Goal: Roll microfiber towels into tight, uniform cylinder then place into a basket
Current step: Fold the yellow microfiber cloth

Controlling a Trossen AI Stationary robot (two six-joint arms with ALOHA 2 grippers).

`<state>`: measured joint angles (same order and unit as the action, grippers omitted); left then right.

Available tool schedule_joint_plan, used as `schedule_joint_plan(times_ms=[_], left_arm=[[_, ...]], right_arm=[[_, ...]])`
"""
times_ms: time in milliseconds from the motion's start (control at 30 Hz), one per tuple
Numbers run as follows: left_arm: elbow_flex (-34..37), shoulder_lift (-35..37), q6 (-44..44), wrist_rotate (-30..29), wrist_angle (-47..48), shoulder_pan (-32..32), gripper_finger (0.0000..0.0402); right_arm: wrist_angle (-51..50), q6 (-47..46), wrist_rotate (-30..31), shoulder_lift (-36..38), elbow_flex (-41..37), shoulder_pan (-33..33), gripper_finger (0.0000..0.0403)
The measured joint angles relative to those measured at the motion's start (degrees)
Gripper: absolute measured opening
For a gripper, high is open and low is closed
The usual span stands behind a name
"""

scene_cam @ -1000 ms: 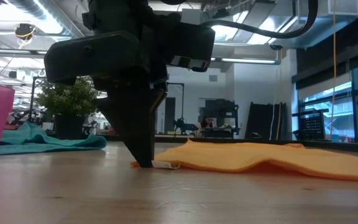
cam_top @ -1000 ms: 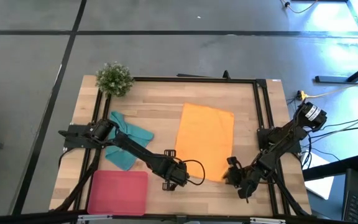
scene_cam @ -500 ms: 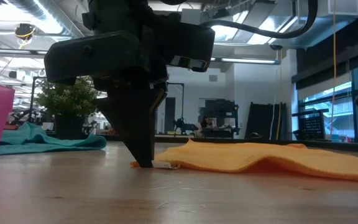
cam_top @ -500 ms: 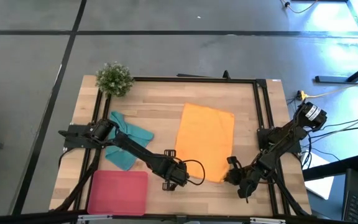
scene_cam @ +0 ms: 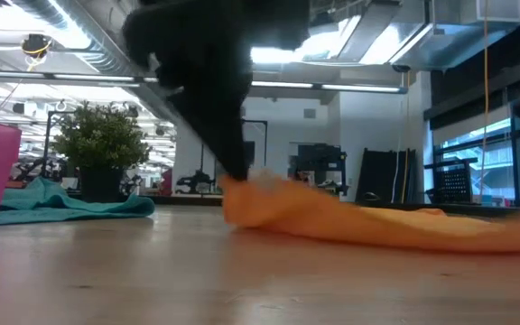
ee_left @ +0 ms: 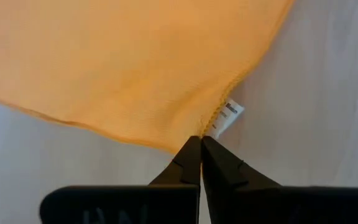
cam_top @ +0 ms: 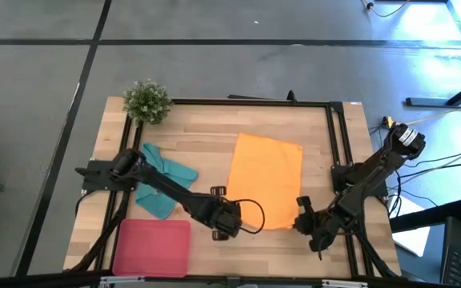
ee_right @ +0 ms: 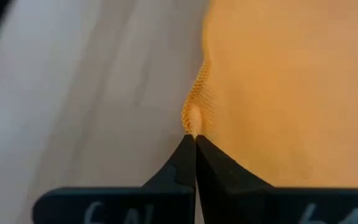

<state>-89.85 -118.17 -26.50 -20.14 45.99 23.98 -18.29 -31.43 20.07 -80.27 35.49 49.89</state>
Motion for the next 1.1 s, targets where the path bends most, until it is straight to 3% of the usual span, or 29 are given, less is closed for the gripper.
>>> schedule_joint_plan(times_ms=[333, 567, 833, 1100], left_arm=[[-0.21, 2.51, 0.07, -6.99, 0.09, -2.78, 0.0], [-0.21, 2.58, 0.11, -10.7, 2.15, -7.73, 0.0], [-0.21, 2.62, 3.18, -13.82, 1.86, -14.41, 0.0], [-0.21, 2.64, 6.0, -17.29, -0.14, -20.19, 0.0]], right_arm=[[-24.01, -6.13, 12.65, 2.98, 6.98, -1.53, 0.0001], [-36.12, -12.99, 13.74, 3.34, 7.0, -8.11, 0.0001], [-40.02, -14.88, 20.7, 3.45, 7.02, -16.5, 0.0], [-41.76, -14.46, 23.67, 3.47, 6.41, -26.23, 0.0]])
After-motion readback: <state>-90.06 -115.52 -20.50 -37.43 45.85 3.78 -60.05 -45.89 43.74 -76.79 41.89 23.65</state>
